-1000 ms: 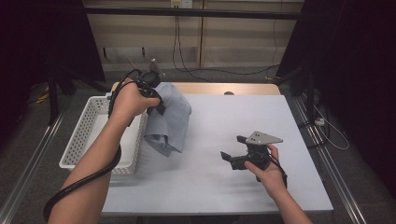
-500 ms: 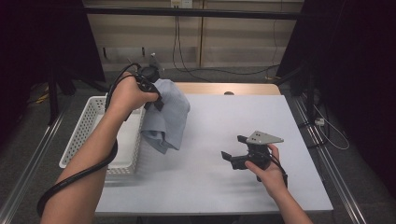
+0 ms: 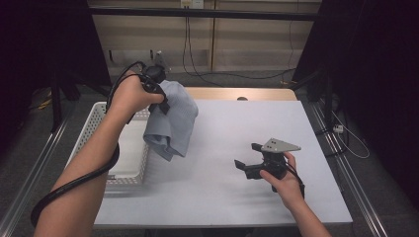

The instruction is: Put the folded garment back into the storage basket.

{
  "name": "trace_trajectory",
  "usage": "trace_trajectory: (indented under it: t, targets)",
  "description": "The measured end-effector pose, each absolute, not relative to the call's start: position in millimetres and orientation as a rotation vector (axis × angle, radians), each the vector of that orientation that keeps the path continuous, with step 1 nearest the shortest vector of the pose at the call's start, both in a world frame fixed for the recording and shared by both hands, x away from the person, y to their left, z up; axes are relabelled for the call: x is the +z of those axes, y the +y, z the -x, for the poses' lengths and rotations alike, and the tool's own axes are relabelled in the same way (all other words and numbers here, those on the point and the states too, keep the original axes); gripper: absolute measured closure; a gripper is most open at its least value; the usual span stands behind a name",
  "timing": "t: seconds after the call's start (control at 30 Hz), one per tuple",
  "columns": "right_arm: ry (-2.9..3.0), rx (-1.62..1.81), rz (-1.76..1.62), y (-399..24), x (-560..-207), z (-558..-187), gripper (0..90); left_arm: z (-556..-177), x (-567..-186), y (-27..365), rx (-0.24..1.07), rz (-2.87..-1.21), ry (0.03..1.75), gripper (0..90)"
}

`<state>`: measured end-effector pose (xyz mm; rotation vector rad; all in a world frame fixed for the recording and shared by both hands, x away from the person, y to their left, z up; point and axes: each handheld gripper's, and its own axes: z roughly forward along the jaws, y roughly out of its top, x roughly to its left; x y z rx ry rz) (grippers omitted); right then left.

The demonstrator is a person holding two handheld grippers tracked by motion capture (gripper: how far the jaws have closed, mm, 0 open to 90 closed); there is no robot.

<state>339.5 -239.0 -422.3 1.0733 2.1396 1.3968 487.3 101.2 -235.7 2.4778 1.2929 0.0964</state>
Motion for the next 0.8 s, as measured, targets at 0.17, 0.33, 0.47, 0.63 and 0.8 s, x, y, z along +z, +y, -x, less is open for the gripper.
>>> trace_trajectory:
  t: [0.17, 0.33, 0.47, 0.63, 0.8]
  targets:
    - [2.137, 1.400, -1.074, -240, -422, -339, 7.6, -487, -230, 103, 0.090, -2.469, 1.298, 76.6]
    - [2.140, 1.403, -1.072, -240, -422, -339, 7.6, -488, -225, 108, 0.090, -2.464, 1.305, 76.6]
    - [2.139, 1.401, -1.070, -240, -422, -340, 7.6, -489, -223, 112, 0.085, -2.456, 1.312, 76.6]
    - [2.139, 1.401, -1.071, -240, -422, -340, 7.6, -489, -220, 116, 0.100, -2.463, 1.308, 76.6]
    - [2.142, 1.400, -1.070, -239, -422, -340, 7.6, -490, -216, 121, 0.110, -2.463, 1.314, 76.6]
